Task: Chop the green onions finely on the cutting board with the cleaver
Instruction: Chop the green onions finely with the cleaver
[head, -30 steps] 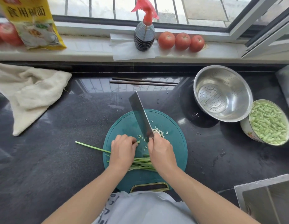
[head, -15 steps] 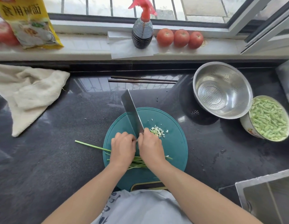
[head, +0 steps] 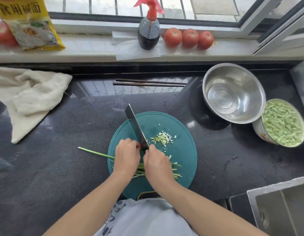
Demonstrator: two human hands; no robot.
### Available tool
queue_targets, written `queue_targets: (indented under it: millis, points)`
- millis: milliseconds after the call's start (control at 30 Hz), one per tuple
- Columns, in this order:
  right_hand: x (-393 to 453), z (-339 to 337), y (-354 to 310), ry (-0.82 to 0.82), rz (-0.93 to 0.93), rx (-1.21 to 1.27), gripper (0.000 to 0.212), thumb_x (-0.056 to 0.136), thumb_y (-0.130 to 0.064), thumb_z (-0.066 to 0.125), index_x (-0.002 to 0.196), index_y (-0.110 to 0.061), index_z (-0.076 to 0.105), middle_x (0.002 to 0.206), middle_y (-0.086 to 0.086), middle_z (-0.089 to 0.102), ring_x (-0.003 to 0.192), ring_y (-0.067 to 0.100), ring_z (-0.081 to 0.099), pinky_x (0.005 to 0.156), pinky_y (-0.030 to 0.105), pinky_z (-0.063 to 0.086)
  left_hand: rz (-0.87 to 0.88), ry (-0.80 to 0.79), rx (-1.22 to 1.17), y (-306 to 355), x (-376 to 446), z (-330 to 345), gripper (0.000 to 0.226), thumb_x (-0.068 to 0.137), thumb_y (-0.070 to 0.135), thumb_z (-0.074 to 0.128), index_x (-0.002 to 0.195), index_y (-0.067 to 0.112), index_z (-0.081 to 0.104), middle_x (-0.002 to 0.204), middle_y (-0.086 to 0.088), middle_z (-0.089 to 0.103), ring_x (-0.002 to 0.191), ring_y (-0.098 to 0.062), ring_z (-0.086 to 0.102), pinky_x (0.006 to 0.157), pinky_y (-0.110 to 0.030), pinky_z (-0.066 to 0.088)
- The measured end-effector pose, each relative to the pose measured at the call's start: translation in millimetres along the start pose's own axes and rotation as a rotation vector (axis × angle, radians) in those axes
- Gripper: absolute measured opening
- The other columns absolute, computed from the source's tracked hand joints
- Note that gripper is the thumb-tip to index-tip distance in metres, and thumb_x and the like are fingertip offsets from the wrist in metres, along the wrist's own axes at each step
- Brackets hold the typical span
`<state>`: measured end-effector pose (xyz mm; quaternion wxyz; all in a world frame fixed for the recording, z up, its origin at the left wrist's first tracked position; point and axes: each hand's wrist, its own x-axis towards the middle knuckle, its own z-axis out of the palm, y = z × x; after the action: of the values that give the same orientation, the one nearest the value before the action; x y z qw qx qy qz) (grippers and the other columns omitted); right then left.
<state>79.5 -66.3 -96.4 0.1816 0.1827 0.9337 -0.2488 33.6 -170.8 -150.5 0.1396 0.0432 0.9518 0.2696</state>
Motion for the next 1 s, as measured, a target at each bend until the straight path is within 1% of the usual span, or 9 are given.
queue_targets:
  millis: [133, 233, 333, 433, 533, 600, 700, 833, 1000]
  points:
    - [20, -2, -12, 0.032, -0.001, 0.027, 0.020, 0.104, -0.028, 0.036, 0.087, -0.017, 0.039, 0.090, 0.010, 0.064, 0.085, 0.037, 0.060, 0.065, 0.039, 0.036, -0.038, 0.019, -0.010, 4, -5, 0, 0.020, 0.095, 0.017, 0.062, 0.077, 0.012, 0.072, 0.078, -0.001, 0.061, 0.080, -0.020, 0.048, 0.070, -0.039, 0.045]
    - [30, -15, -8, 0.026, 0.017, 0.062, 0.023, 0.104, -0.028, 0.036, 0.087, -0.013, 0.041, 0.089, 0.013, 0.062, 0.084, 0.036, 0.057, 0.066, 0.039, 0.038, -0.007, -0.003, -0.019, 0, -7, -9, 0.016, 0.095, 0.017, 0.064, 0.084, 0.015, 0.075, 0.082, 0.001, 0.065, 0.084, -0.020, 0.052, 0.075, -0.037, 0.047]
    - [21, -31, 9, 0.053, 0.030, 0.135, 0.026, 0.102, -0.027, 0.036, 0.086, -0.010, 0.045, 0.078, 0.011, 0.057, 0.075, 0.035, 0.054, 0.066, 0.046, 0.044, 0.127, 0.055, -0.026, -19, -17, -28, 0.009, 0.092, 0.016, 0.069, 0.088, 0.018, 0.076, 0.084, 0.003, 0.068, 0.083, -0.022, 0.058, 0.077, -0.040, 0.050]
    - [2, -35, 18, 0.013, -0.008, 0.109, 0.025, 0.102, -0.027, 0.037, 0.082, -0.013, 0.042, 0.076, 0.008, 0.057, 0.071, 0.032, 0.053, 0.059, 0.041, 0.037, 0.268, 0.107, 0.051, -45, -33, -41, 0.011, 0.094, 0.021, 0.065, 0.089, 0.020, 0.075, 0.084, 0.006, 0.065, 0.083, -0.020, 0.058, 0.074, -0.041, 0.049]
    - [-6, -19, 11, -0.045, -0.074, 0.014, 0.026, 0.103, -0.029, 0.038, 0.081, -0.016, 0.039, 0.082, 0.011, 0.061, 0.070, 0.032, 0.048, 0.060, 0.040, 0.032, 0.435, 0.104, 0.090, -59, -44, -42, 0.020, 0.096, 0.030, 0.058, 0.091, 0.019, 0.074, 0.086, 0.006, 0.062, 0.084, -0.018, 0.056, 0.075, -0.039, 0.047]
    - [-6, -6, 7, -0.063, -0.109, -0.006, 0.025, 0.103, -0.029, 0.038, 0.082, -0.016, 0.039, 0.084, 0.011, 0.062, 0.070, 0.033, 0.047, 0.061, 0.040, 0.032, 0.543, 0.079, 0.119, -60, -49, -37, 0.020, 0.094, 0.032, 0.060, 0.095, 0.017, 0.073, 0.091, 0.004, 0.062, 0.087, -0.019, 0.057, 0.078, -0.037, 0.047]
    - [-2, -4, 12, -0.043, -0.109, -0.011, 0.022, 0.103, -0.029, 0.038, 0.085, -0.016, 0.041, 0.087, 0.013, 0.064, 0.077, 0.037, 0.057, 0.062, 0.041, 0.036, 0.638, -0.010, 0.163, -55, -53, -31, 0.026, 0.090, 0.037, 0.065, 0.107, 0.018, 0.069, 0.104, 0.002, 0.061, 0.098, -0.020, 0.057, 0.089, -0.038, 0.048]
    - [4, -26, 44, -0.002, 0.003, -0.016, 0.023, 0.103, -0.030, 0.036, 0.086, -0.017, 0.043, 0.084, 0.007, 0.061, 0.076, 0.032, 0.056, 0.063, 0.040, 0.041, 0.670, -0.089, 0.255, -48, -57, -26, 0.051, 0.084, 0.048, 0.069, 0.126, 0.020, 0.062, 0.121, 0.002, 0.058, 0.116, -0.021, 0.053, 0.106, -0.037, 0.039]
    - [19, -64, 82, 0.004, 0.057, -0.044, 0.027, 0.102, -0.030, 0.038, 0.078, -0.019, 0.039, 0.071, 0.001, 0.050, 0.066, 0.025, 0.051, 0.058, 0.039, 0.042, 0.694, -0.179, 0.368, -44, -51, -17, 0.066, 0.082, 0.052, 0.070, 0.139, 0.023, 0.052, 0.130, 0.002, 0.055, 0.123, -0.023, 0.049, 0.113, -0.040, 0.037]
